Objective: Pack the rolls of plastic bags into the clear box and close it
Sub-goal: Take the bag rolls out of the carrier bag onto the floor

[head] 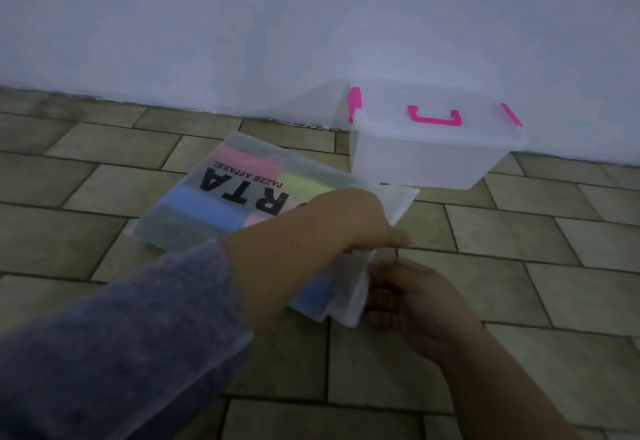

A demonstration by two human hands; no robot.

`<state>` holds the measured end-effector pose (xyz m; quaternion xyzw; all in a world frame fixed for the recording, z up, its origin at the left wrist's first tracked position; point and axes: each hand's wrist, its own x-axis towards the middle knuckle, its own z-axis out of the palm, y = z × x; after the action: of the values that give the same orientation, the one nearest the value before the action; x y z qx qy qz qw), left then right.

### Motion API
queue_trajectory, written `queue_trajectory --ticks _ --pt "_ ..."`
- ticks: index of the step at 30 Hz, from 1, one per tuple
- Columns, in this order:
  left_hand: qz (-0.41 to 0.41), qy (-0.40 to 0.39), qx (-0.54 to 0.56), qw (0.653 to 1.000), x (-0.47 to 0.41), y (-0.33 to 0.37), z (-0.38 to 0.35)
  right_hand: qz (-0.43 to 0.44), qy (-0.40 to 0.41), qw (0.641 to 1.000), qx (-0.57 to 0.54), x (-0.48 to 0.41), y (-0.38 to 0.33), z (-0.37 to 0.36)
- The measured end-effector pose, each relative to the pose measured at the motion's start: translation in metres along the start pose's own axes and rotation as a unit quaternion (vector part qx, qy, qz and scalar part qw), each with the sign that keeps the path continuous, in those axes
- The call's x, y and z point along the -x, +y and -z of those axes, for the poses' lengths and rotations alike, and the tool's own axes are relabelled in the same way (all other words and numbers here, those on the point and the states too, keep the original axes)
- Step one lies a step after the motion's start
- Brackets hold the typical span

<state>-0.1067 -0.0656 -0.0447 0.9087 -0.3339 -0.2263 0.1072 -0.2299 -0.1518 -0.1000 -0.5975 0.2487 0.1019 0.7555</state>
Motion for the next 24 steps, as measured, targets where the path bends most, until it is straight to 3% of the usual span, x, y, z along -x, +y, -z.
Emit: queue_trajectory --ticks 2,5,8,11,15,19,21,24 --pt "0.002 -0.007 -0.070 0.998 -0.012 0.005 -0.006 0.026 0.018 0.999 0.017 -0.001 -0.003 -0.008" --pt "0.006 0.003 -0.048 0.999 -0.013 -0.009 -0.005 0.044 0.023 0.999 0.023 -0.002 0.001 -0.017" --pt "0.036 0.018 0.118 0.992 -0.001 -0.033 0.000 0.025 0.053 0.998 0.004 -0.002 0.012 -0.027" --pt "0.072 0.019 0.343 0.936 0.009 -0.050 -0.003 0.027 0.085 0.996 -0.004 -0.005 0.014 -0.032" --pt "0.075 0.048 0.414 0.906 0.008 -0.056 -0.014 0.054 0.049 0.995 0.063 -0.014 0.003 -0.039" --pt "0.081 0.056 0.460 0.882 0.010 -0.059 -0.015 0.026 0.073 0.996 0.041 -0.018 -0.002 -0.032" --pt "0.104 0.070 0.524 0.843 0.011 -0.063 -0.011 0.014 0.122 0.986 0.115 -0.015 0.000 -0.021" --pt "0.134 0.056 0.691 0.708 0.017 -0.077 0.004 0.018 0.185 0.952 0.243 -0.010 -0.002 -0.001"
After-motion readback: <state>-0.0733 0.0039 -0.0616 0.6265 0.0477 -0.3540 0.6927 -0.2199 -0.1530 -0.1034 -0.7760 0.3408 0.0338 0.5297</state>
